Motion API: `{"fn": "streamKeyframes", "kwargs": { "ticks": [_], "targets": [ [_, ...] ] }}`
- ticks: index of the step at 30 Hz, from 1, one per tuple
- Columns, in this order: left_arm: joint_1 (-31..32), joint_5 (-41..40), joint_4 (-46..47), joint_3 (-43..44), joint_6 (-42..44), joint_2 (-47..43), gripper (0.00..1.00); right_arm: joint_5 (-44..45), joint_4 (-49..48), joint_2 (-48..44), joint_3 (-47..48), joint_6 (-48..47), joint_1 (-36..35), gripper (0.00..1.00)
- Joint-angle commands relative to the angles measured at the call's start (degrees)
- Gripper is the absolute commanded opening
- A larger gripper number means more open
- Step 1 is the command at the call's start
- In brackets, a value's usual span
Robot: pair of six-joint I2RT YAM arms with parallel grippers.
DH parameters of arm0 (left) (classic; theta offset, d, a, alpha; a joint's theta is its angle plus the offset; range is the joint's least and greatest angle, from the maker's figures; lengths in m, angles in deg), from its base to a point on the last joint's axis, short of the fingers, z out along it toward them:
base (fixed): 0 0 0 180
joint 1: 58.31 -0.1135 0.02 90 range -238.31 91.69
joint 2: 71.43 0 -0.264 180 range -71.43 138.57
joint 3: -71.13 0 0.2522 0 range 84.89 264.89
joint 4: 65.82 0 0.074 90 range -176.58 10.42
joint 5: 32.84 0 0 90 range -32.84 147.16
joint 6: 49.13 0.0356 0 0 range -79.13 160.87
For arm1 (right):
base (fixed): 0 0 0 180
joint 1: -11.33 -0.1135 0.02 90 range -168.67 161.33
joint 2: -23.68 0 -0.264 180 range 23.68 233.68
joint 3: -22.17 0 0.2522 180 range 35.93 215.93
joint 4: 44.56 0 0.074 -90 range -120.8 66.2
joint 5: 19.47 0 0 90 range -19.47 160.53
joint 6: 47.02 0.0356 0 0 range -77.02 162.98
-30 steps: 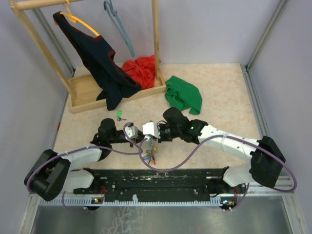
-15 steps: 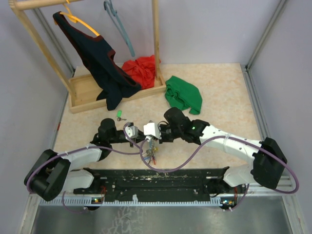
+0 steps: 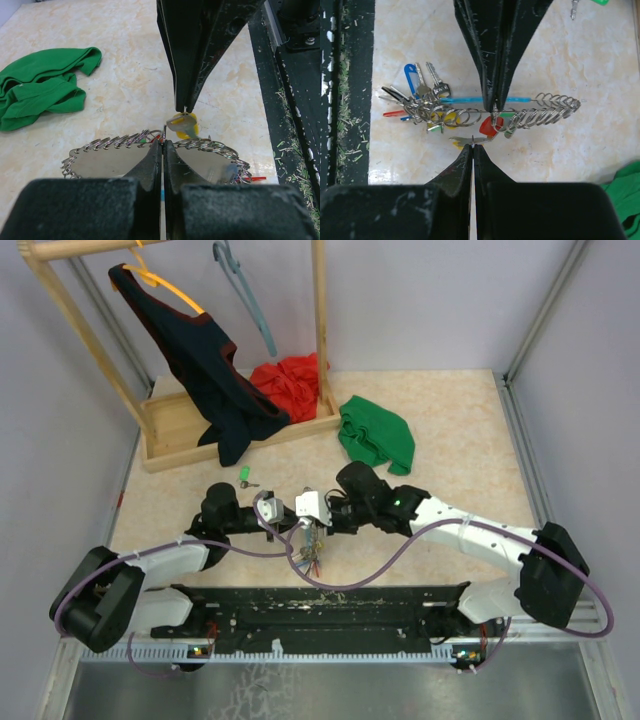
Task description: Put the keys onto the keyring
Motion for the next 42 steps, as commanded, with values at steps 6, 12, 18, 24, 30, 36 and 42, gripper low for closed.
{"fn": "streamKeyframes", "kwargs": {
  "ticks": [6, 12, 18, 24, 30, 36, 42],
  "targets": [
    [-0.2, 1.7, 2.0, 1.5, 0.1, -1.0, 0.0, 2.5, -6.0, -1.1, 2.4, 1.2, -0.7, 0.0],
    [-0.3, 1.9, 2.0, 1.6, 0.1, -0.6, 0.0, 2.8, -6.3, -1.1, 2.2, 1.4, -0.6, 0.0],
    [-0.3, 2.0, 2.0, 1.6, 0.1, -0.6, 0.0, 2.6, -6.7, -0.5, 2.3, 1.5, -0.6, 0.0],
    [-0.3, 2.0, 2.0, 1.6, 0.1, -0.6, 0.0, 1.6, -6.3, -0.3, 2.6, 1.5, -0.7, 0.0],
    [-0.3, 2.3, 2.0, 1.6, 0.1, -0.6, 0.0, 1.5, -6.3, 0.2, 2.8, 1.6, -0.7, 0.0],
    [-0.3, 2.6, 2.1, 1.7, 0.1, -0.5, 0.0, 1.2, -6.3, 0.8, 3.1, 1.7, -0.7, 0.0],
    [-0.3, 2.7, 2.0, 1.8, 0.0, -0.3, 0.0, 1.0, -6.7, 1.1, 3.0, 1.8, -0.6, 0.0]
  ]
}}
